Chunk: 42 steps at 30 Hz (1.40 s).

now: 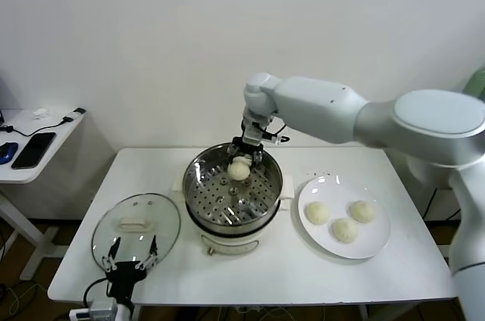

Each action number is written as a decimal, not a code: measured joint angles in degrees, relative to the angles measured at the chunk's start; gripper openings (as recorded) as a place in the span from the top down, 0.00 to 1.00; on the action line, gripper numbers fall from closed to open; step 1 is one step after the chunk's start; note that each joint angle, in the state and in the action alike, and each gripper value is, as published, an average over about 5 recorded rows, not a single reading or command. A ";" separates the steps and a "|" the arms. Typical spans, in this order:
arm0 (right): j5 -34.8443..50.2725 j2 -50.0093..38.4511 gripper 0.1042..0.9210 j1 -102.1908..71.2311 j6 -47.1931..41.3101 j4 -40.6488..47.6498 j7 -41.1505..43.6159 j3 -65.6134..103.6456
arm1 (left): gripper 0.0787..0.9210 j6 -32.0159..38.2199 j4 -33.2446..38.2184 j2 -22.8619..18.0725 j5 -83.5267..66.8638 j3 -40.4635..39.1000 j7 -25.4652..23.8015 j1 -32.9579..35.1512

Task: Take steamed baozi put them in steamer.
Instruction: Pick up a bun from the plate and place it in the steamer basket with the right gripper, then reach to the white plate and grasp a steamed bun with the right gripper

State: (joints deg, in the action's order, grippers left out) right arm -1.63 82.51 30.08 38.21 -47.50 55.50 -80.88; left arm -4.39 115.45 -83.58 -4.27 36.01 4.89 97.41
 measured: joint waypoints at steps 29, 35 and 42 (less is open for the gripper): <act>26.45 -14.03 0.12 18.18 -8.18 -10.42 3.98 -14.21 | 0.12 0.60 1.91 -0.94 1.04 -1.00 0.96 1.75; 33.16 -25.49 0.12 24.45 -23.22 -21.43 1.19 -23.31 | 0.12 0.67 1.60 -0.63 0.78 -1.04 0.94 1.20; 38.32 -34.58 0.12 23.38 -37.95 -30.91 -3.54 -27.22 | 0.12 0.67 0.54 -0.49 0.74 -1.26 0.87 0.48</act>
State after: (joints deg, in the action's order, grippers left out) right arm 36.69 47.93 53.45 0.26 -78.42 51.96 -108.10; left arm -3.72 116.00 -84.07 -3.53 34.75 5.77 97.89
